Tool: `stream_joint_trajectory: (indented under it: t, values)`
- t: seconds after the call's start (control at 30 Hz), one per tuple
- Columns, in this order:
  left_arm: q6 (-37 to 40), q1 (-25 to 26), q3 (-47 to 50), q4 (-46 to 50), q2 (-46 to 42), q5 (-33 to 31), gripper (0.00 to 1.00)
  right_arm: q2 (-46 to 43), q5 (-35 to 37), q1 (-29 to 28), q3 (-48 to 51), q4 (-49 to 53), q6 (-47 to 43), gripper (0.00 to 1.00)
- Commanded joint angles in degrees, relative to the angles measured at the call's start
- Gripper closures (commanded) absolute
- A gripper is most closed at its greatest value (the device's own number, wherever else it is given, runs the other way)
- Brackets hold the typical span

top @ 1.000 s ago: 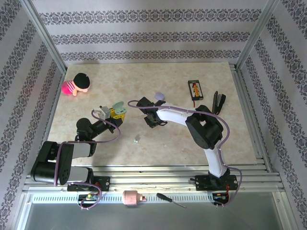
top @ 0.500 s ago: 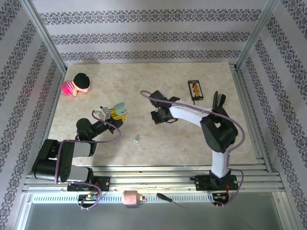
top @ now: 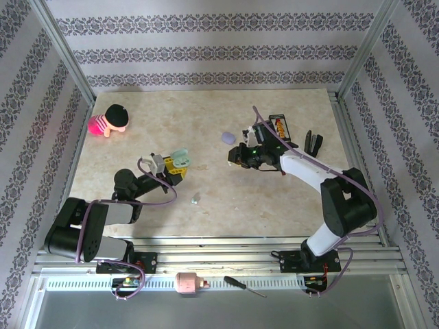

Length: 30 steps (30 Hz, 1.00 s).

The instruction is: Insert the wireless bluetooth earbuds into the charging case

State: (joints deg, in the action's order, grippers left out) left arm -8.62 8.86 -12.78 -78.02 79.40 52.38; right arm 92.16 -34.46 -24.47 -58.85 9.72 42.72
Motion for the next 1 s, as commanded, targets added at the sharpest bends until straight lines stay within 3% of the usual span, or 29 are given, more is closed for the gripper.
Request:
stream_joint_trajectory:
  t: [0.0, 0.17, 0.47, 0.97]
  values:
    - [-0.3, 1.8, -1.6, -3.7, -0.5, -0.2, 0.71, -3.4, -8.1, 0.0, 0.8, -6.4, 5.7, 0.8]
    - [1.0, 4.5, -2.8, -3.7, 0.1, -3.4, 0.72, -5.7, -11.5, 0.0, 3.1, -15.0, 14.4, 0.8]
    - [3.4, 7.4, -4.2, -3.7, 2.0, -6.3, 0.72, -6.6, -11.1, 0.9, 8.9, -32.3, 33.7, 0.81]
    - [11.6, 14.4, -8.5, -3.7, 7.1, -18.0, 0.73, -8.4, -6.4, -6.3, 2.4, -25.3, 23.7, 0.82]
